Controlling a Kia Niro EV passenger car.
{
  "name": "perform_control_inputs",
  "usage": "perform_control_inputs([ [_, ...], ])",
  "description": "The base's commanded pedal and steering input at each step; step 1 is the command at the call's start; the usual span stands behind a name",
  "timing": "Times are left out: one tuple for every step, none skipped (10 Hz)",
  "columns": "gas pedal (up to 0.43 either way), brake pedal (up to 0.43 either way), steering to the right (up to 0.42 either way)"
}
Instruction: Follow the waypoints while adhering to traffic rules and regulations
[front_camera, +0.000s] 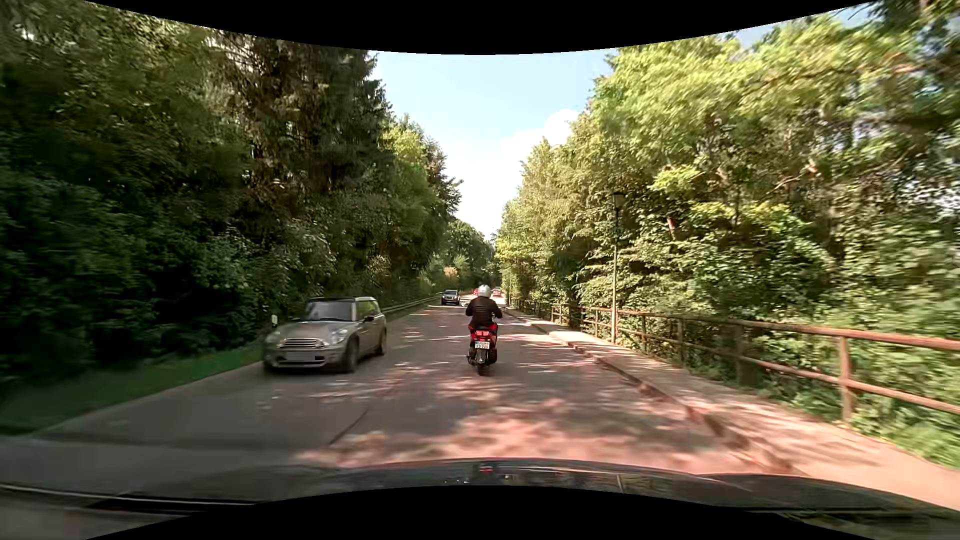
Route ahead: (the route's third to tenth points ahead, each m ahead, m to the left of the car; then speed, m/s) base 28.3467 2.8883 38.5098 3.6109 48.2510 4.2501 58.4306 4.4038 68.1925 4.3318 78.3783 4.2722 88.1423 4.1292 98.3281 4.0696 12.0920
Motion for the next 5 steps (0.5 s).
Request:
perform_control_inputs([
  [0.130, 0.012, -0.011],
  [0.138, 0.012, -0.011],
  [0.138, 0.012, -0.011],
  [0.150, 0.012, -0.011],
  [0.169, 0.012, -0.010],
])
